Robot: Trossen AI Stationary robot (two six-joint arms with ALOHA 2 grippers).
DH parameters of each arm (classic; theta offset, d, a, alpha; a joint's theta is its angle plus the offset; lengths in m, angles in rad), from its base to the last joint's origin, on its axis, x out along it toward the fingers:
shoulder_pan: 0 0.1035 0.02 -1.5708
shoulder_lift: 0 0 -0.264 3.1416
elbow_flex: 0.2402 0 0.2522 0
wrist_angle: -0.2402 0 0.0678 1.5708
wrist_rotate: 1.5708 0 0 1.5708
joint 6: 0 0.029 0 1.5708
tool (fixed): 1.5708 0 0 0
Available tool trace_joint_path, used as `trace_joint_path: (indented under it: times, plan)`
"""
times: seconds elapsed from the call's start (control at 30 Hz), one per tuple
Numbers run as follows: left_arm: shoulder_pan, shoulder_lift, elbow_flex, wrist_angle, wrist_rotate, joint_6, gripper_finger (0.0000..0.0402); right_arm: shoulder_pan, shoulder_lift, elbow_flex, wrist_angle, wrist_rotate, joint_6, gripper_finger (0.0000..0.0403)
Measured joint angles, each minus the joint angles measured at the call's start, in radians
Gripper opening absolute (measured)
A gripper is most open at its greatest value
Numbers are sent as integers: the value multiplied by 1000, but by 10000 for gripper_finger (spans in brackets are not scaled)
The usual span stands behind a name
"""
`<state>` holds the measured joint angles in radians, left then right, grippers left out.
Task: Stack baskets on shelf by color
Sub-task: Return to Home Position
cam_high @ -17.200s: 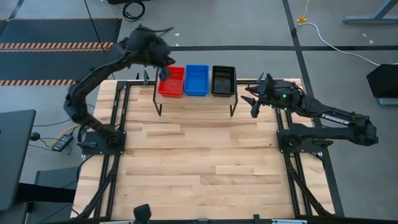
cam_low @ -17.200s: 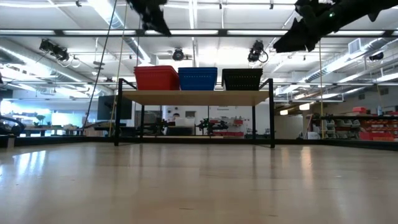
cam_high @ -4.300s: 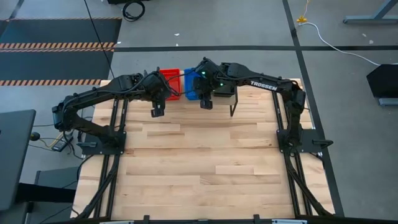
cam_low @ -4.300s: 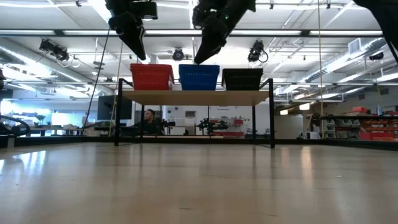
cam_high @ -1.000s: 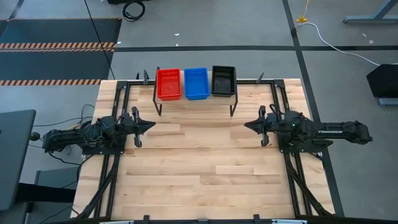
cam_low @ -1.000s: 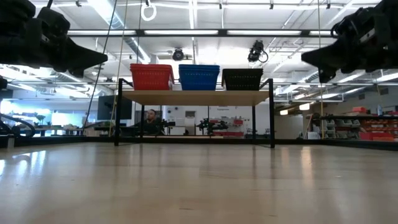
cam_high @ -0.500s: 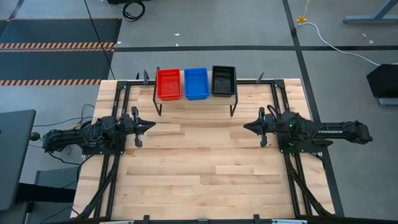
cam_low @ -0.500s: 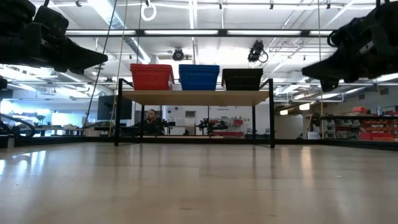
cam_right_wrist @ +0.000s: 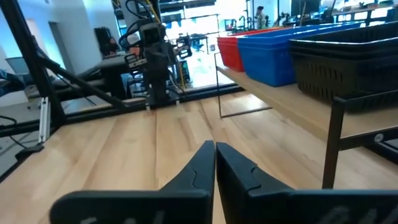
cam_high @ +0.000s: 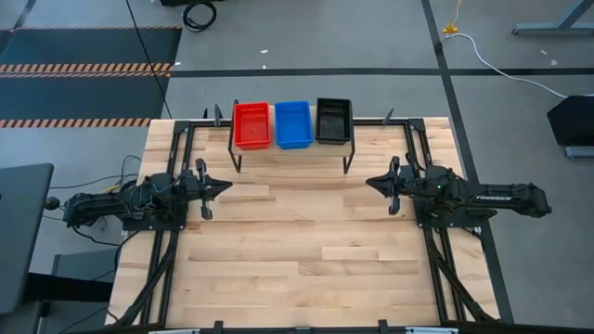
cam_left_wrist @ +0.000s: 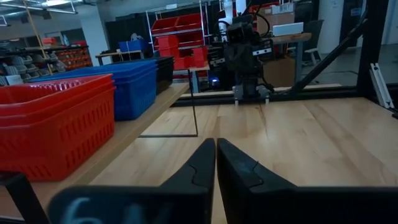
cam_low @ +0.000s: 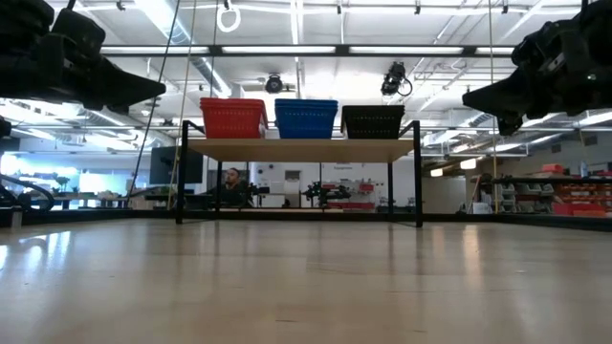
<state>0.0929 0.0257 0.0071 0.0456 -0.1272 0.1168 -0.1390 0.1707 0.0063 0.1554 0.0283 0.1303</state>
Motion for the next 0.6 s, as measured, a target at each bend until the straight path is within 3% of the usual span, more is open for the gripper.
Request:
trace_joint_path:
  times: [0.6]
  plan:
    - [0, 0, 0, 8, 0, 0, 20, 0, 0, 0, 0, -3, -2, 29]
